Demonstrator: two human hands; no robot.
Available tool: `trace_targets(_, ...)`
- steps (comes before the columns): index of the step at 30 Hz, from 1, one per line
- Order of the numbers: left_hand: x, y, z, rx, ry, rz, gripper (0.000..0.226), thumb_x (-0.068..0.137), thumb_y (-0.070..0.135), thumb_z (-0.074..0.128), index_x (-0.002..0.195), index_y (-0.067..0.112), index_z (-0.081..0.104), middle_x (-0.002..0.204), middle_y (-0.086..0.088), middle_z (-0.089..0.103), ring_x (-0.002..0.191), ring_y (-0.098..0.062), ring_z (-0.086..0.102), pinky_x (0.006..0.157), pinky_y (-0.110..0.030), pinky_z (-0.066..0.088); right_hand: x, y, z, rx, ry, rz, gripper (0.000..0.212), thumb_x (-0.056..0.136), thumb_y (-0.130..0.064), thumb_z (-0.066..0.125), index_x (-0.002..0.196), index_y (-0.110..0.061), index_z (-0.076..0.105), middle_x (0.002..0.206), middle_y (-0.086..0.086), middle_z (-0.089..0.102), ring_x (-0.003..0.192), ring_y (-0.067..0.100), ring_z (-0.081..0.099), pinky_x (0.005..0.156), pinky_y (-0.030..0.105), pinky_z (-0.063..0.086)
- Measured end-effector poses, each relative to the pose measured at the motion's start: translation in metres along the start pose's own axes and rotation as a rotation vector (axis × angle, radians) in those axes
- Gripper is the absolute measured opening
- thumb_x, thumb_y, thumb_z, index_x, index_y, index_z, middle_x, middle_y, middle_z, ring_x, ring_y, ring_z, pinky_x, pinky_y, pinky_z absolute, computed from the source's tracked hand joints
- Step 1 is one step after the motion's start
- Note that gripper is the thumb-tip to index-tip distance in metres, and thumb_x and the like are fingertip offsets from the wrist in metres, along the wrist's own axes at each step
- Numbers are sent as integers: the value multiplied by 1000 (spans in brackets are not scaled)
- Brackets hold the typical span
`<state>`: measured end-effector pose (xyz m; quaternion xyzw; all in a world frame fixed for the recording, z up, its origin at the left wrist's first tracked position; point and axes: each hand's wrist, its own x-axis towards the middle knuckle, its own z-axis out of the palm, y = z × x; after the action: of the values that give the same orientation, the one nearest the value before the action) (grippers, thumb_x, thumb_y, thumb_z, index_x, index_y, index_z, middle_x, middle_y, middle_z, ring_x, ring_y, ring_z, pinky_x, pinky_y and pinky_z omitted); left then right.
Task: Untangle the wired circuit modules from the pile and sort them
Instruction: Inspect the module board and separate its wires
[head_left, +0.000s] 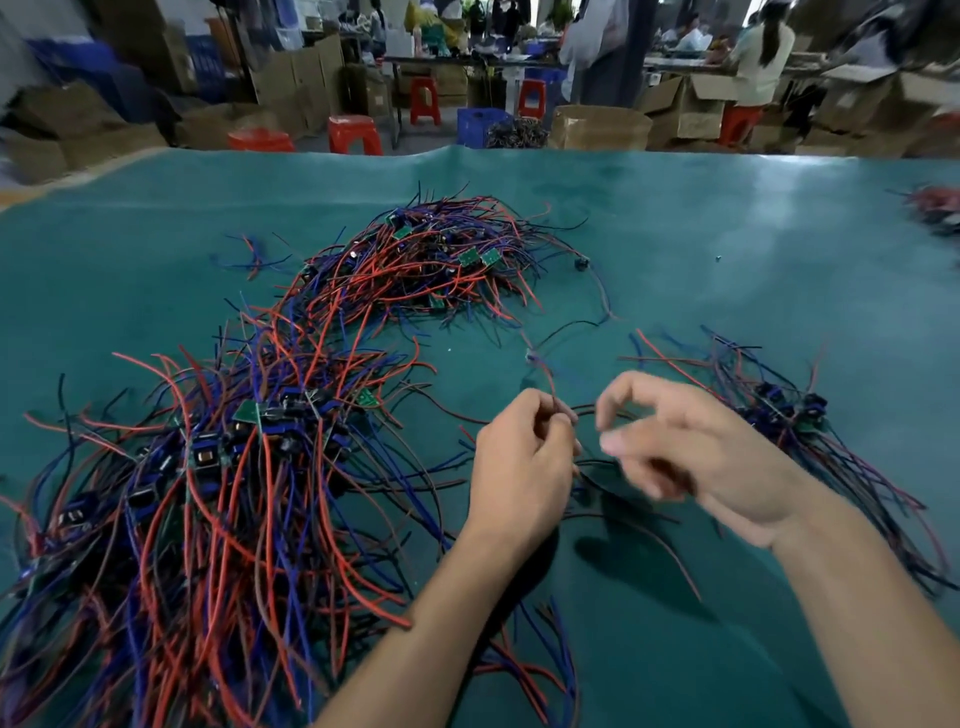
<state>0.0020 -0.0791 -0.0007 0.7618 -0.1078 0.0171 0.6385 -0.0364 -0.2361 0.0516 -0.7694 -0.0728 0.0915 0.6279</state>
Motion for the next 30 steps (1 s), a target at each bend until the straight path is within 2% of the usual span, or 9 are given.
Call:
trace_targets(2, -2, 1, 1, -18, -42, 1, 15, 91, 13, 49, 81, 18, 60, 66, -2, 66, 58, -22, 58, 58, -34, 48, 5, 7, -7, -2, 287, -11, 33, 69, -50, 76, 76, -23, 59, 49, 2, 40, 46, 18, 28, 45, 25, 22)
trace_targets(5, -3, 2, 1, 30, -101, 78, 14, 85, 22, 50, 82, 21, 63, 66, -5, 65, 62, -26, 58, 63, -37, 51, 15, 19, -6, -336, 630, -57, 38, 77, -61, 68, 84, -24, 67, 67, -6, 65, 62, 18, 56, 65, 37, 47)
trace_targets(7, -4, 2, 1, 68, -143, 137, 17, 82, 25, 50, 82, 21, 67, 67, -6, 64, 65, -29, 60, 66, -40, 53, 19, 25, 2, -302, 570, -66, 41, 79, -66, 60, 87, -28, 72, 73, -10, 70, 65, 5, 59, 68, 37, 48)
trace_targets(10, -5, 1, 2, 88, -174, 175, 22, 84, 29, 49, 77, 16, 65, 67, -9, 62, 66, -29, 57, 67, -45, 52, 23, 26, 15, -285, 591, -114, 30, 85, -52, 58, 86, -29, 77, 67, -12, 70, 55, -2, 52, 62, 27, 39)
trace_targets(14, -2, 2, 1, -4, -81, 67, 37, 89, 44, 45, 75, 13, 60, 70, -4, 66, 67, -26, 61, 66, -48, 52, 20, 22, 13, -364, 690, -187, 37, 92, -41, 58, 74, -12, 72, 56, 1, 66, 45, 16, 49, 54, 34, 43)
trace_targets(17, -5, 5, 1, -46, -51, 61, 42, 88, 60, 46, 85, 21, 63, 75, 2, 69, 70, -23, 63, 64, -42, 50, 14, 17, 15, -667, 681, -243, 47, 98, -28, 63, 56, -14, 47, 45, 3, 45, 48, 24, 42, 52, 38, 36)
trace_targets(22, 0, 1, 0, 61, 41, 102, 28, 98, 43, 55, 88, 18, 64, 72, 5, 65, 66, -16, 59, 67, -40, 53, 13, 18, 42, -1064, 506, -205, 26, 101, -33, 49, 89, -15, 64, 80, 12, 71, 77, 44, 61, 65, 47, 47)
trace_targets(26, 4, -3, 0, 66, 102, 40, 12, 98, 19, 56, 92, 16, 65, 75, 3, 68, 67, -17, 61, 69, -41, 54, 12, 18, 39, -884, 456, -224, 24, 96, -32, 54, 85, -12, 61, 52, 0, 49, 58, 31, 44, 60, 46, 46)
trace_targets(30, 2, 0, 2, -56, 56, -15, 17, 96, 18, 49, 85, 18, 62, 63, -1, 65, 52, -20, 56, 59, -46, 54, 14, 16, 29, -584, 520, -233, 14, 92, -17, 63, 93, -15, 77, 67, -1, 72, 65, 22, 63, 70, 39, 51)
